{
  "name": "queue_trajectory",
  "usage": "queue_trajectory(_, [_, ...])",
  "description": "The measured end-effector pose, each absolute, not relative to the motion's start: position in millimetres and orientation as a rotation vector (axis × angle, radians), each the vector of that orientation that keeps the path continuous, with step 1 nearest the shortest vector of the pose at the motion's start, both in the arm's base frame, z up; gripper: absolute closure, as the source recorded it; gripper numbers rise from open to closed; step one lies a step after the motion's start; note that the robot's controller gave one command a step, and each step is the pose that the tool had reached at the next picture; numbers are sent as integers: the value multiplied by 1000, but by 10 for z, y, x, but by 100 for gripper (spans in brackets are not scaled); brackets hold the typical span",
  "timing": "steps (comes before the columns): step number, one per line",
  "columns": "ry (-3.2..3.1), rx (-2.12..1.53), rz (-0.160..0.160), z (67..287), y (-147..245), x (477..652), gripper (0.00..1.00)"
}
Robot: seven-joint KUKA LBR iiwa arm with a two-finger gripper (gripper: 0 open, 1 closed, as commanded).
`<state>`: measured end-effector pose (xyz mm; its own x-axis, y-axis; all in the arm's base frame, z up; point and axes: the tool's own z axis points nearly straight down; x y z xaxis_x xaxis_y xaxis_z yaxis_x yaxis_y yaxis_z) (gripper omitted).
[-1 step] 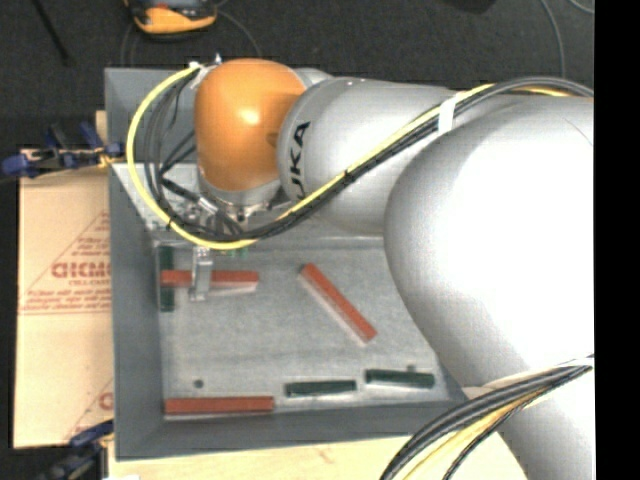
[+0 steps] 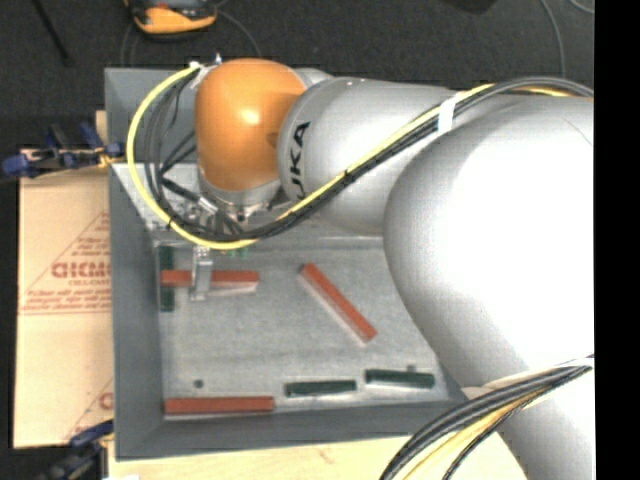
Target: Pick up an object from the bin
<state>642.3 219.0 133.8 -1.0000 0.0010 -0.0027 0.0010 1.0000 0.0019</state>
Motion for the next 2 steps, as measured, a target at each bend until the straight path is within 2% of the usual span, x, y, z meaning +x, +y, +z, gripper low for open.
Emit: queue_trajectory(2, [3130,245,0,1234,2234,6410,0])
